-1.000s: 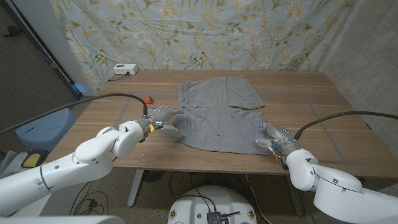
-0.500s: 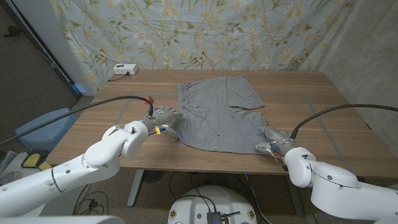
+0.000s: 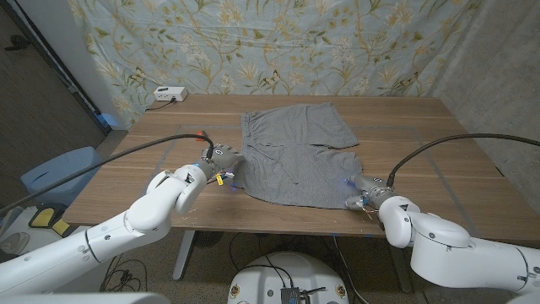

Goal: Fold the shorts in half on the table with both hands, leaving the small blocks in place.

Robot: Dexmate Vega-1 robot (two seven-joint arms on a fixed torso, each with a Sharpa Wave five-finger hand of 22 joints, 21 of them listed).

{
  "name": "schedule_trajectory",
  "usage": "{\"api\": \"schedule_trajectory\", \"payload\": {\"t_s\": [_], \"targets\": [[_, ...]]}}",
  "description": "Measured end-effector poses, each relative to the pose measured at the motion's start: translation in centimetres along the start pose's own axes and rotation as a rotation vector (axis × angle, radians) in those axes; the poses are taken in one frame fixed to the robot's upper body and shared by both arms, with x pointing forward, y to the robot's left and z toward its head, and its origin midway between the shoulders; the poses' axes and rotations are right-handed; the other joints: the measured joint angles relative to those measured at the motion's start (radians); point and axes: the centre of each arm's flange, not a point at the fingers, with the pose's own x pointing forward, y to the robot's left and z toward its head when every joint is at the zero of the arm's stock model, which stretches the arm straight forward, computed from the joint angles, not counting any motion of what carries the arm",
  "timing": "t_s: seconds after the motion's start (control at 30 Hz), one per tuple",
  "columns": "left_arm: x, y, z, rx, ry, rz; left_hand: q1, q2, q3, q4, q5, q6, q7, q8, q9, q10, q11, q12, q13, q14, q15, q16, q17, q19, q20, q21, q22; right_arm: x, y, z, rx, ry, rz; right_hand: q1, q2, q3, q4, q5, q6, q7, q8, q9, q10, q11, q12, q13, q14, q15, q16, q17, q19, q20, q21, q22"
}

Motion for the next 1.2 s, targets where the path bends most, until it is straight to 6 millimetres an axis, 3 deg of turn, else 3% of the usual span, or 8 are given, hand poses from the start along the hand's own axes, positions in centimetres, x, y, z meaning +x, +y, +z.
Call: {"api": "schedule_trajectory", "payload": {"t_s": [0.2, 0.33, 0.6, 0.73, 0.8, 0.9, 1.03, 1.2], "targets": [[0.8, -0.7, -0.2, 0.003, 0.012, -0.025, 0.027, 0.016, 0.002, 0.002, -0.008, -0.04, 0.016, -0.013, 0.004, -0.031, 0.014, -0.012, -0.002, -0.008, 0.003, -0.004, 0.0, -0.006, 0.006, -0.003, 0.0, 0.6, 0.0, 0.3, -0.023, 0.009, 0.023, 0.015, 0.007, 0.004, 0.004, 0.007, 0.005, -0.005, 0.0, 0.0, 0.009, -0.009, 0.0, 0.0, 0.005, -0.005, 0.0, 0.0, 0.003, -0.003, 0.0, 0.0], [1.5, -1.0, -0.5, -0.025, 0.012, -0.058, 0.056, 0.046, 0.008, 0.008, -0.012, -0.02, 0.012, -0.008, 0.005, 0.018, 0.008, 0.004, -0.002, -0.008, 0.003, -0.004, 0.0, -0.002, 0.01, -0.003, 0.0, 1.0, -0.2, 0.5, -0.034, 0.013, 0.034, 0.027, 0.011, 0.008, 0.008, 0.008, 0.013, -0.013, 0.004, 0.0, 0.038, -0.005, 0.011, 0.001, 0.016, -0.01, 0.008, 0.005, 0.007, -0.007, 0.001, 0.003], [2.9, -1.5, -0.9, -0.076, 0.008, -0.122, 0.089, 0.079, 0.005, 0.016, -0.036, 0.044, -0.007, 0.008, 0.005, 0.097, -0.035, 0.022, -0.002, 0.03, -0.024, 0.001, 0.0, 0.016, 0.005, 0.001, 0.005, 1.8, -0.4, 0.6, -0.045, 0.02, 0.049, 0.049, 0.033, 0.002, 0.022, 0.008, 0.096, -0.015, 0.023, 0.0, 0.15, -0.01, 0.042, 0.005, 0.123, -0.01, 0.054, 0.017, 0.063, -0.033, 0.021, 0.006], [3.2, -1.3, -1.3, -0.076, 0.018, -0.119, 0.047, 0.043, -0.077, 0.038, -0.05, -0.068, 0.048, -0.024, 0.005, 0.007, 0.008, -0.012, 0.0, -0.005, 0.004, -0.007, 0.001, -0.009, 0.018, -0.012, 0.003, 1.8, -0.1, 0.8, -0.041, 0.011, 0.068, 0.049, 0.033, -0.002, 0.026, 0.008, 0.097, -0.014, 0.023, 0.0, 0.151, -0.004, 0.042, 0.005, 0.129, -0.01, 0.054, 0.019, 0.07, -0.033, 0.021, 0.006], [3.3, -1.4, -1.0, -0.114, -0.013, -0.134, -0.023, -0.027, -0.14, 0.052, -0.045, -0.136, 0.104, -0.025, 0.005, -0.037, 0.038, -0.016, 0.006, -0.043, 0.031, -0.008, 0.004, -0.054, 0.042, -0.024, 0.004, 2.4, -0.6, 0.7, -0.043, 0.018, 0.059, 0.049, 0.033, -0.006, 0.03, 0.008, 0.096, -0.014, 0.023, 0.0, 0.144, 0.002, 0.042, 0.005, 0.129, -0.01, 0.054, 0.018, 0.07, -0.033, 0.021, 0.006], [3.2, -0.9, -1.1, -0.145, -0.03, -0.132, -0.088, -0.097, -0.214, 0.069, 0.002, -0.205, 0.157, -0.024, 0.009, -0.11, 0.085, -0.016, 0.013, -0.105, 0.086, -0.011, 0.01, -0.119, 0.067, -0.03, 0.009, 2.7, -0.7, 0.7, -0.041, 0.017, 0.06, 0.049, 0.033, -0.006, 0.03, 0.008, 0.093, -0.01, 0.023, 0.0, 0.144, 0.002, 0.042, 0.005, 0.136, -0.01, 0.058, 0.02, 0.07, -0.033, 0.021, 0.006], [2.5, 0.1, -1.4, -0.204, -0.062, -0.135, -0.095, -0.139, -0.245, 0.078, 0.032, -0.227, 0.171, -0.024, 0.009, -0.141, 0.113, -0.016, 0.015, -0.143, 0.12, -0.011, 0.012, -0.162, 0.072, -0.036, 0.009, 3.0, -0.8, 0.8, -0.041, 0.014, 0.06, 0.059, 0.043, -0.008, 0.028, 0.008, 0.133, -0.021, 0.025, -0.001, 0.181, -0.016, 0.042, 0.004, 0.177, -0.011, 0.075, 0.025, 0.092, -0.041, 0.025, 0.005], [1.4, 2.1, -2.2, -0.254, -0.074, -0.117, -0.103, -0.135, -0.261, 0.079, 0.05, -0.205, 0.169, -0.009, 0.009, -0.147, 0.119, -0.016, 0.015, -0.153, 0.13, -0.011, 0.012, -0.179, 0.072, -0.036, 0.009, 3.3, -0.9, 0.9, -0.043, 0.009, 0.051, 0.077, 0.061, -0.03, 0.03, 0.003, 0.265, -0.034, 0.063, 0.0, 0.299, -0.017, 0.07, 0.002, 0.27, -0.014, 0.121, 0.045, 0.13, -0.05, 0.033, 0.005]]}}
